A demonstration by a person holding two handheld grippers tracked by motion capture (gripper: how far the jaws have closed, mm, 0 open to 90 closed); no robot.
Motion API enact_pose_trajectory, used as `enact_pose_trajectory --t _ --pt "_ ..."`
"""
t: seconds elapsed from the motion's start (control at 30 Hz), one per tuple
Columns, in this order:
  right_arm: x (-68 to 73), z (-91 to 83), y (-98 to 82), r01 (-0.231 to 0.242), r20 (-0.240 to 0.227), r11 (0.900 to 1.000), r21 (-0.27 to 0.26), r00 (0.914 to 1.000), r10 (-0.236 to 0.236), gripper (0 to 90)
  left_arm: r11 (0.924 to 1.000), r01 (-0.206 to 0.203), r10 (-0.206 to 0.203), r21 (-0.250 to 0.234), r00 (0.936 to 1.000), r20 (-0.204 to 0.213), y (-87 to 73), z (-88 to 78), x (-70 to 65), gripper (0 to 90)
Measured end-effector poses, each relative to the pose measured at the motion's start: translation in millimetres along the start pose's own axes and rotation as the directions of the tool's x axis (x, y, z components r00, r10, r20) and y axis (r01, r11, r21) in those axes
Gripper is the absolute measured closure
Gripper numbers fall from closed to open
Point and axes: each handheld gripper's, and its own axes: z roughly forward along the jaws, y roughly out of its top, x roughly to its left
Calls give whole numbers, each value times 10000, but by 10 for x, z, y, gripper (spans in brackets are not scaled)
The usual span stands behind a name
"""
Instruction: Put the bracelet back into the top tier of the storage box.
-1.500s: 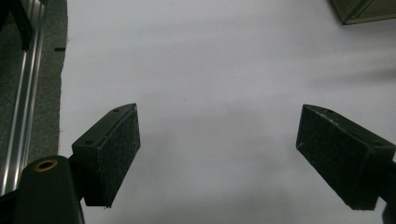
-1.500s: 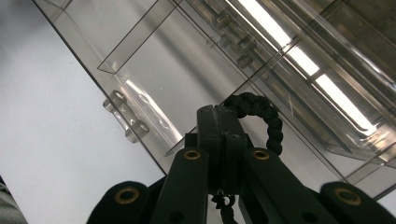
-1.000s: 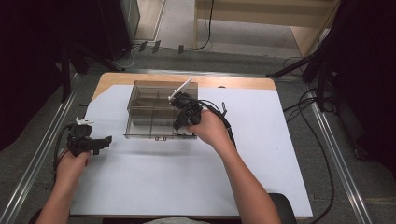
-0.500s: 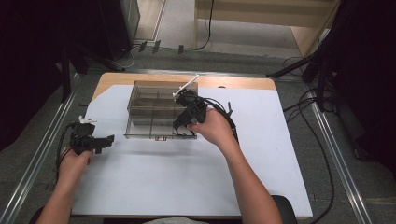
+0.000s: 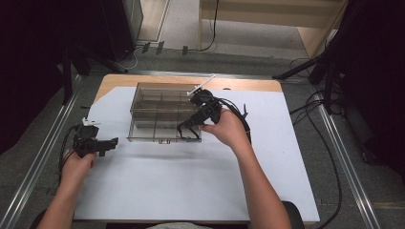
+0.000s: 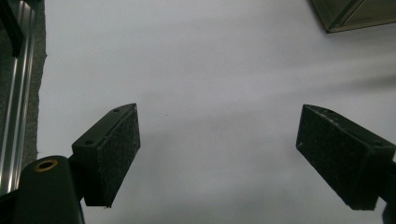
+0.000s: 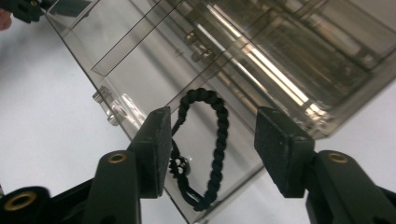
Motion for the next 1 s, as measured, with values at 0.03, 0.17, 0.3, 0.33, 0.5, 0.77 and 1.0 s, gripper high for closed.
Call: enact_pose_trajectory --t 0.03,0.17,0.3,0.33,0.5,0.77,1.0 --pt "-31 -37 -22 -24 7 9999 -124 10000 24 457 10000 -5 5 0 10000 4 6 5 -5 149" --pt "-86 -95 -62 -94 119 9995 -291 9999 97 440 10000 -61 61 10 10000 31 13 12 -16 148" --pt "-183 -206 -137 -383 429 9969 -689 9982 413 401 10000 -95 95 26 9999 72 29 29 -34 148" --pt "-206 -225 -151 -442 430 9962 -755 9979 476 389 9999 -124 123 44 9999 78 33 33 -38 149" --pt "-283 -295 -214 -648 628 9922 -1062 9954 718 336 9998 -186 186 57 9998 123 47 47 -53 149" --pt "-465 -370 -356 -1001 1017 9860 -1332 9883 1141 275 9999 -163 163 38 9997 174 59 54 -58 148" --pt "-651 -425 -491 -1354 990 9797 -1478 9836 1509 224 9999 -137 137 -13 9997 196 65 54 -58 149"
